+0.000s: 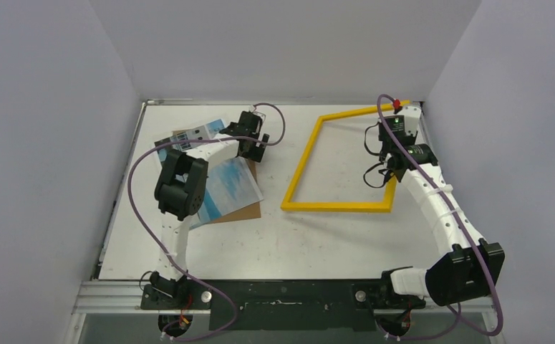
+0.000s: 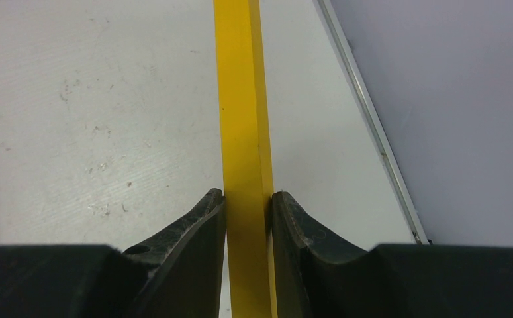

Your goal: Put the photo into the frame

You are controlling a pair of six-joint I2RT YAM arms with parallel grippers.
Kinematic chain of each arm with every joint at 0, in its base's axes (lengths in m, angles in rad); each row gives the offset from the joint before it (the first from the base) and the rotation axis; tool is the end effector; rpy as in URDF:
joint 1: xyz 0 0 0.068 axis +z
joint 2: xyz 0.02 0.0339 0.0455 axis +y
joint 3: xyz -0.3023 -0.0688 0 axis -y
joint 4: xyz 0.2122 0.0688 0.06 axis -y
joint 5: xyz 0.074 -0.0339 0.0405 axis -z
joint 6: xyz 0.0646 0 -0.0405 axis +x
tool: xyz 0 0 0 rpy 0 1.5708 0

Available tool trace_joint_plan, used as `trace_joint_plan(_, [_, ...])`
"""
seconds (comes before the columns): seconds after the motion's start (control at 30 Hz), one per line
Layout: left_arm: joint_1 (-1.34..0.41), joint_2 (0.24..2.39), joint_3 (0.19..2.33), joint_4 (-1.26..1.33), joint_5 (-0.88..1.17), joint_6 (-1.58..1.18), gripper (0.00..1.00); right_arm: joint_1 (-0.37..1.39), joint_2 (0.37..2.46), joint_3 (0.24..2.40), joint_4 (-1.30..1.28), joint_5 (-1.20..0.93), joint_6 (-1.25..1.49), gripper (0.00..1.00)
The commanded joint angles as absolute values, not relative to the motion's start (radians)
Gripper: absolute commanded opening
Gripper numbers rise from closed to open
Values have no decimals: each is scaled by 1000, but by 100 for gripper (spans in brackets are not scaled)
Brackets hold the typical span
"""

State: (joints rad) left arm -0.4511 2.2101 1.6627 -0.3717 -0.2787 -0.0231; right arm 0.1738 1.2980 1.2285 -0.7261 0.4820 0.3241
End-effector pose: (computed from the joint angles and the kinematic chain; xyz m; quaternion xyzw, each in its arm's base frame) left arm 0.4535 -0.2000 0.1887 0.1558 0.9262 0.0534 0.3390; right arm 0.2477 0.0131 0.3560 0.1575 0.8898 -0.1237 0.4102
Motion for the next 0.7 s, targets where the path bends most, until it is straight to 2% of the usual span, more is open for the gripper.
trace_joint_plan(0.0, [-409,2121,1562,-419,-295,-5,88,236,1304,1307,-635,526,351,5])
trace_joint_plan(0.17, [-373,2014,1494,-434,-235,26,92,279,1329,1324,-623,517,359,5])
trace_joint_plan(0.23, [-364,1955,1505,-474,-181,25,100,286,1335,1329,-615,497,362,5])
trace_joint_plan(0.3, [-356,1892,1531,-514,-104,29,96,294,1342,1339,-608,460,367,5])
trace_joint_plan(0.5, [-370,1725,1622,-656,124,127,96,320,1377,1410,-622,410,382,5])
trace_joint_plan(0.67, [-458,1516,1551,-664,265,292,96,347,1416,1487,-659,433,414,5])
